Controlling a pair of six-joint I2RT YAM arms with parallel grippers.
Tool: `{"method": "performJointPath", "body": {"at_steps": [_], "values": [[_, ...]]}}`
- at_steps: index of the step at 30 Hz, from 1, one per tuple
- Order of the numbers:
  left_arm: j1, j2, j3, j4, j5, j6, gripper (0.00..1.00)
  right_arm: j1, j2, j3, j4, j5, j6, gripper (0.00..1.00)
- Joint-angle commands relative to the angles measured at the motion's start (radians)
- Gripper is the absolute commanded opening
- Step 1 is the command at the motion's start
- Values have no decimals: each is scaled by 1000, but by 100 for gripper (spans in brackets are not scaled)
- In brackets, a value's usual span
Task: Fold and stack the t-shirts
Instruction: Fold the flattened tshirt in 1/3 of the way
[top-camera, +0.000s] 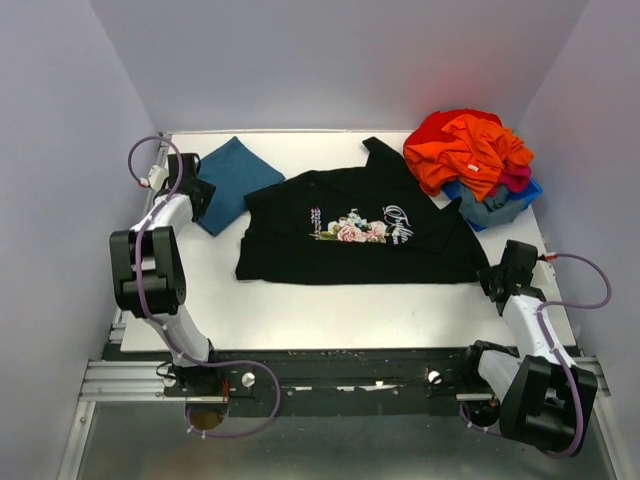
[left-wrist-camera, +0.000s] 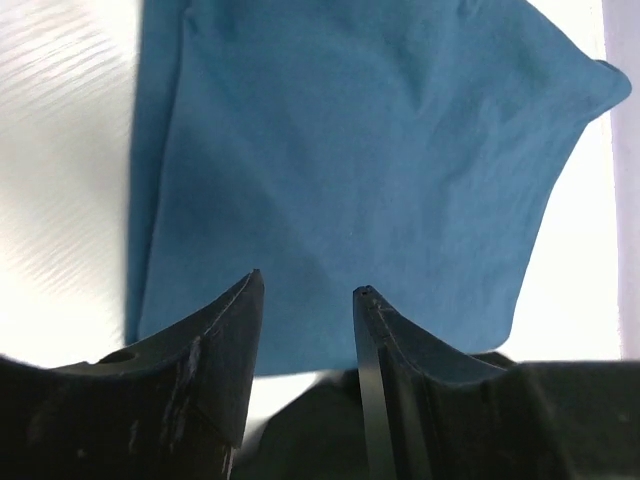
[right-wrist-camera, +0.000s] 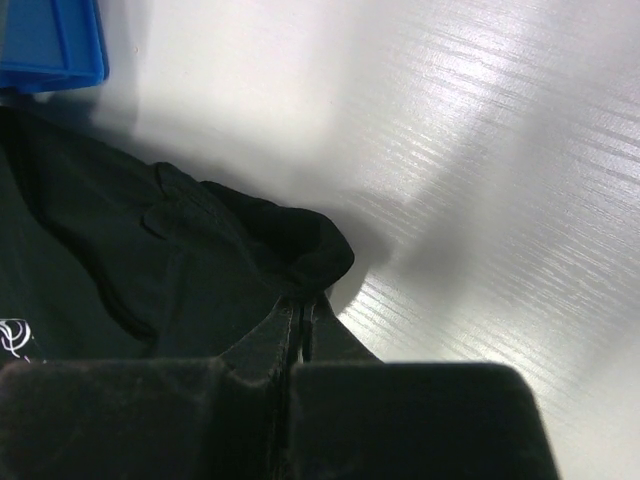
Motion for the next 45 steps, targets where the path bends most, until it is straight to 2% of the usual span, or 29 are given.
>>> {"method": "performJointPath", "body": {"at_steps": [1, 6, 9, 14, 18, 23, 27, 32, 37, 41, 45], "values": [[17, 123, 88, 4, 75, 16, 54, -7, 5, -7, 3, -10, -28, 1], [75, 187, 47, 93, 97, -61, 51, -7, -6, -13, 1, -24, -29, 1], [118, 248, 88, 66, 103, -63, 51, -7, -17, -15, -11, -29, -29, 1], [171, 307, 148, 53, 55, -37, 51, -7, -37, -7, -40, -27, -37, 1], [189, 347, 263, -15, -14, 9, 52, -7, -55, -1, -66, -24, -40, 1], [194, 324, 323, -14, -63, 83, 56, -7, -83, -2, -91, -32, -54, 1], [152, 217, 275, 78, -61, 158, 64, -7, -101, -2, -86, -39, -75, 1], [60, 144, 264, 43, 43, 174, 66, -7, -89, 8, -65, -98, -97, 4], [-29, 169, 192, 144, 207, 100, 58, -7, -83, 10, -46, -119, -94, 4], [-76, 270, 267, 141, 282, 95, 50, -7, -91, 13, -48, -122, -97, 3], [-104, 336, 335, 121, 270, 117, 47, -7, -101, 7, -45, -115, -99, 2]]}}
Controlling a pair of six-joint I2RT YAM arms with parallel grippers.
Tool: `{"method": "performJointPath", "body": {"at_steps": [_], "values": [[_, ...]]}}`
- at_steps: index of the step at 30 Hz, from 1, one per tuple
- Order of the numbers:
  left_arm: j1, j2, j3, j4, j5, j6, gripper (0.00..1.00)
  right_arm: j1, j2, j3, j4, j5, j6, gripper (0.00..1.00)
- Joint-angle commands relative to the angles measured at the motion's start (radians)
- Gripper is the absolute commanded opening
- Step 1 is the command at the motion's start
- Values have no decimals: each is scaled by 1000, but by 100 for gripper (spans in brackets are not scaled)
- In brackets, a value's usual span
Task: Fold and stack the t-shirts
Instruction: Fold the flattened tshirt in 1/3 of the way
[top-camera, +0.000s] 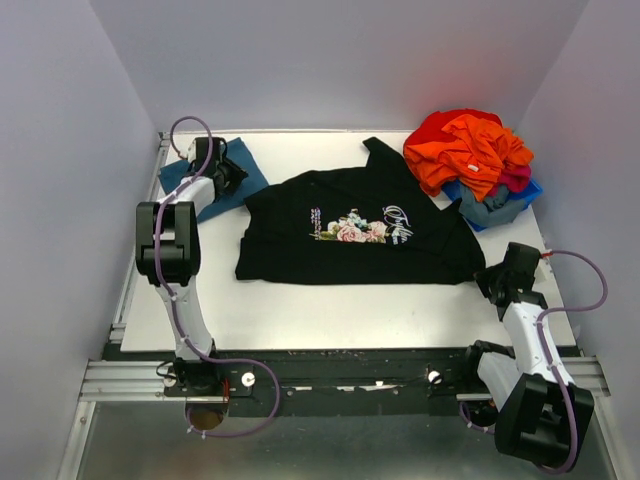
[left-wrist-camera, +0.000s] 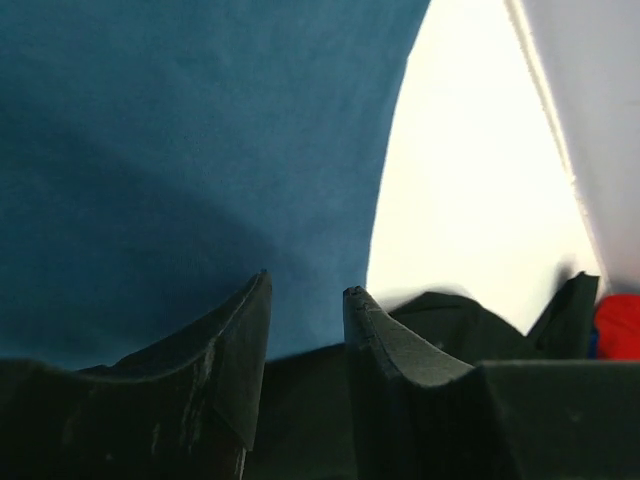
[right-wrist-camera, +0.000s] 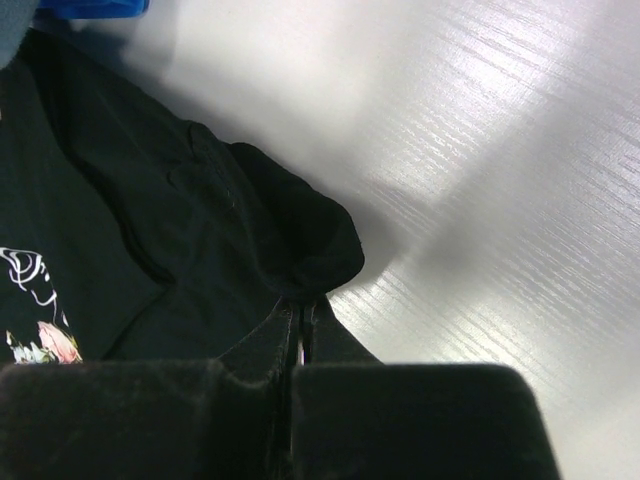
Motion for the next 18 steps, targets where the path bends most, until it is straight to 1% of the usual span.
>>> {"method": "performJointPath", "body": {"at_steps": [1, 7, 9, 13, 18], "values": [[-13, 83, 94, -22, 45, 12, 47, -7, -14, 8, 13, -16, -21, 2], [-8, 232, 234, -111, 50, 7, 47, -7, -3, 14, 16, -22, -4, 1], [4, 282, 277, -125, 37, -8, 47, -7, 1, 20, 14, -27, -1, 1], [41, 410, 412, -192, 40, -20, 47, -7, 9, 31, 10, -24, 2, 1], [69, 490, 523, -210, 48, -23, 47, -7, 34, 43, 19, -34, 1, 1]]}}
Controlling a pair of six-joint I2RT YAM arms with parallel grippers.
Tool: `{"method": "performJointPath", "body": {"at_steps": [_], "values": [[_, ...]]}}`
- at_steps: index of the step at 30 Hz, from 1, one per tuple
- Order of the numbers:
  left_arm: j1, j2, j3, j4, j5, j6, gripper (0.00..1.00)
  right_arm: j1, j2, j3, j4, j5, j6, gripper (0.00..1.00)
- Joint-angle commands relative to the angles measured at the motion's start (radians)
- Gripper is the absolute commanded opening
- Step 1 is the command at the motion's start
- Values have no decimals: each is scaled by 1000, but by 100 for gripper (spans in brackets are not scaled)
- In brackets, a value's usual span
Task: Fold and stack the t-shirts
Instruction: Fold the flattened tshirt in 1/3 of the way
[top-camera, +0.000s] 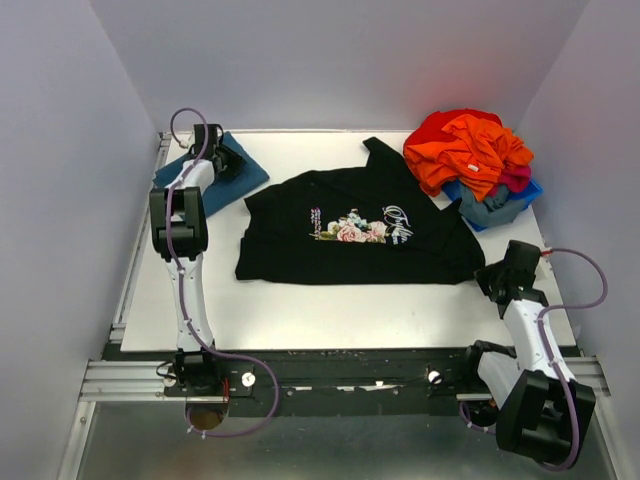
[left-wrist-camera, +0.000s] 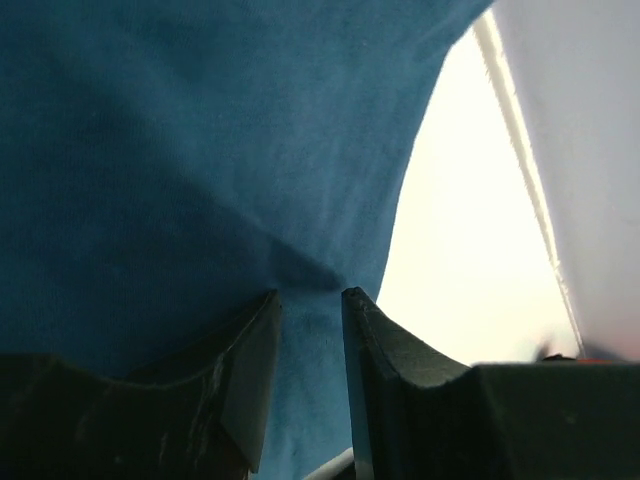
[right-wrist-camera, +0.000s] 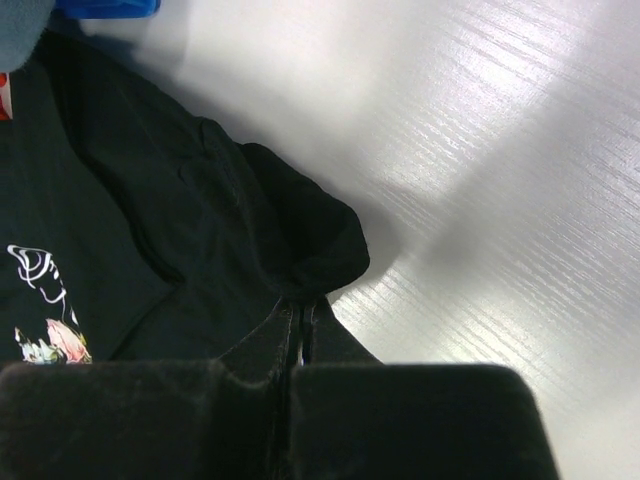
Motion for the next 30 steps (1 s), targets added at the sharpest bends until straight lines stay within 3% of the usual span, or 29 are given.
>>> {"method": "performJointPath", "body": {"at_steps": [1, 8, 11, 17, 21, 26, 30], "values": [[35, 120, 104, -97, -27, 7, 47, -7, 30, 34, 18, -26, 0, 1], [63, 335, 511, -189, 27, 13, 47, -7, 70, 60, 21, -57, -34, 1], [65, 294, 508, -148, 84, 33, 48, -7, 53, 60, 28, -86, -51, 2], [43, 30, 229, -45, 110, 93, 61, -7, 42, 66, 60, -157, -100, 15], [28, -147, 6, 1, 147, 117, 63, -6, 31, 43, 138, -268, -154, 36], [17, -361, -294, 61, 160, 114, 63, 30, 44, 32, 224, -416, -184, 41], [5, -494, -505, 122, 169, 120, 63, 193, 103, 93, 225, -399, -215, 41]]}}
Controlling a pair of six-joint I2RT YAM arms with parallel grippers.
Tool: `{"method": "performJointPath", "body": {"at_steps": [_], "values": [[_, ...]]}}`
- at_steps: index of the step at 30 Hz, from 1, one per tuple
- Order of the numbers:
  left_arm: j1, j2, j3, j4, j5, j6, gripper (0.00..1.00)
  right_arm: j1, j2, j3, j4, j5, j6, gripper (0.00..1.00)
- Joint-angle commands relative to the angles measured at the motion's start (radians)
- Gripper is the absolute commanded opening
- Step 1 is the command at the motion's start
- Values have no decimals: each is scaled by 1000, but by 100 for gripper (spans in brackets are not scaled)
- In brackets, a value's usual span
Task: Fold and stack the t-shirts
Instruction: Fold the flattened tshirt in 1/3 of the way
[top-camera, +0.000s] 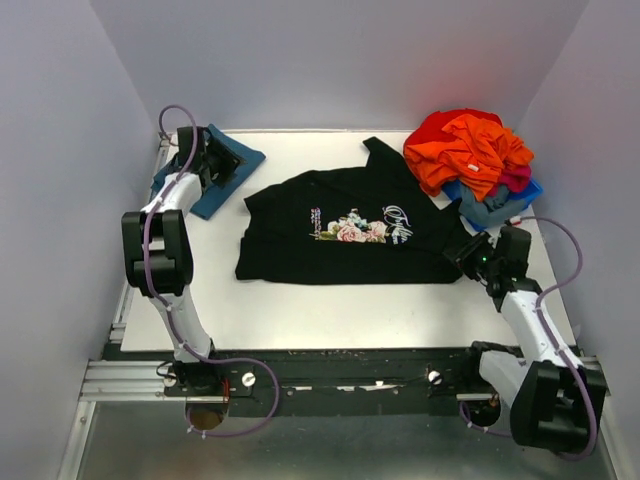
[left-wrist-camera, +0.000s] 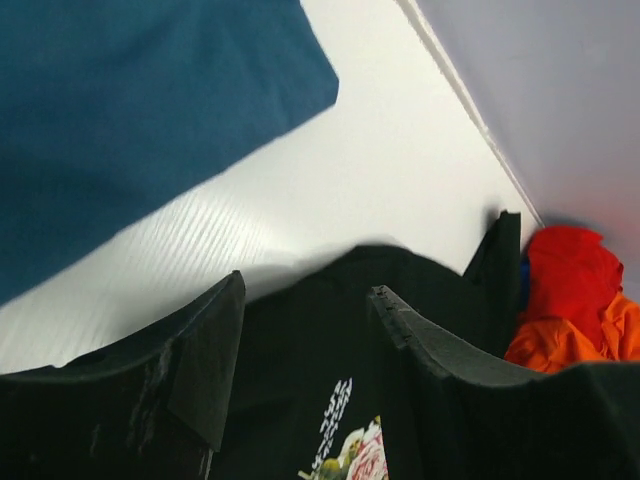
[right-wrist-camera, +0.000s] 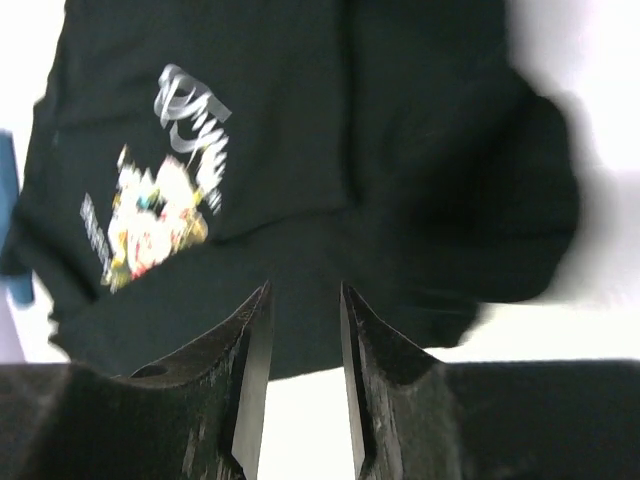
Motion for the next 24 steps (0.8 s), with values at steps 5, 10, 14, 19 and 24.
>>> {"method": "performJointPath", "body": {"at_steps": [5, 10, 14, 19, 24], "values": [[-14, -184, -311, 104, 54, 54, 63, 431, 200, 181, 62, -1, -46, 39], [-14, -218, -385, 121, 34, 48, 62, 736, 395, 340, 72, 123, -31, 38], [-16, -250, -409, 130, 20, 42, 62, 896, 593, 517, 53, 151, -29, 38], [-14, -290, -420, 94, -43, 63, 62, 1037, 849, 805, -45, 166, -38, 35], [-8, -347, -440, 80, -98, 62, 62, 1134, 1030, 1012, -109, 203, -29, 35]]}}
